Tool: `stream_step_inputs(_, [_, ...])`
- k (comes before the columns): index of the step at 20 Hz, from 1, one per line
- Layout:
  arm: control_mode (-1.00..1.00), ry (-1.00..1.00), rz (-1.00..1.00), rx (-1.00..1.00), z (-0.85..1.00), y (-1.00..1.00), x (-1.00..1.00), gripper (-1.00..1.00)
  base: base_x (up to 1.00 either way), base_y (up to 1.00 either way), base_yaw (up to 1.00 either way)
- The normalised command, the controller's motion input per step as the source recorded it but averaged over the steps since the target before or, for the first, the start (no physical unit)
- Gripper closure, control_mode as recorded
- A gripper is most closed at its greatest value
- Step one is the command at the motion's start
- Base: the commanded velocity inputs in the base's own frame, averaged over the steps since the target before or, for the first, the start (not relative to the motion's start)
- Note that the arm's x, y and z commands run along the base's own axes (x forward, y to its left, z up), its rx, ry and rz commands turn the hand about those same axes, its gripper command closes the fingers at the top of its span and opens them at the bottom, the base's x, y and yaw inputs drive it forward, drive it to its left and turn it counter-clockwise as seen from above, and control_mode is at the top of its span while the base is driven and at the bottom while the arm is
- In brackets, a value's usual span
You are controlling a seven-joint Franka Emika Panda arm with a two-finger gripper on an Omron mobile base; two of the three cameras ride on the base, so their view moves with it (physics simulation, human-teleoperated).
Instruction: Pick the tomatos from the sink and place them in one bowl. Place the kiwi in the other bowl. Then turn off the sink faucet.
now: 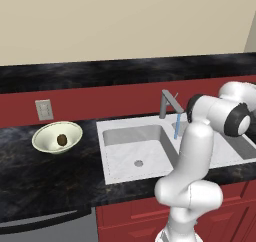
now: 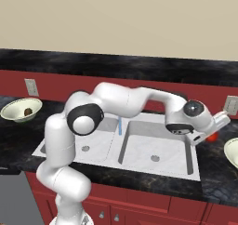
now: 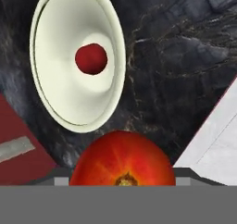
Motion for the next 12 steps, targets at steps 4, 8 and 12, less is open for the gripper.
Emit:
stream_step_inputs(4, [-1.00,-0.16,-0.29,0.08,0.00,-0.17,-0.07,1.00,0.00,0.00,0.00])
stream_step_inputs(8, [-1.00,-0.01,-0.27,0.06,0.00,-0.14,0.00,1.00,0.00,0.00,0.00])
stream_step_inputs(12, [-1.00,-0.01,-0.21,0.10,0.01,-0.21,0.00,1.00,0.00,0.00,0.00])
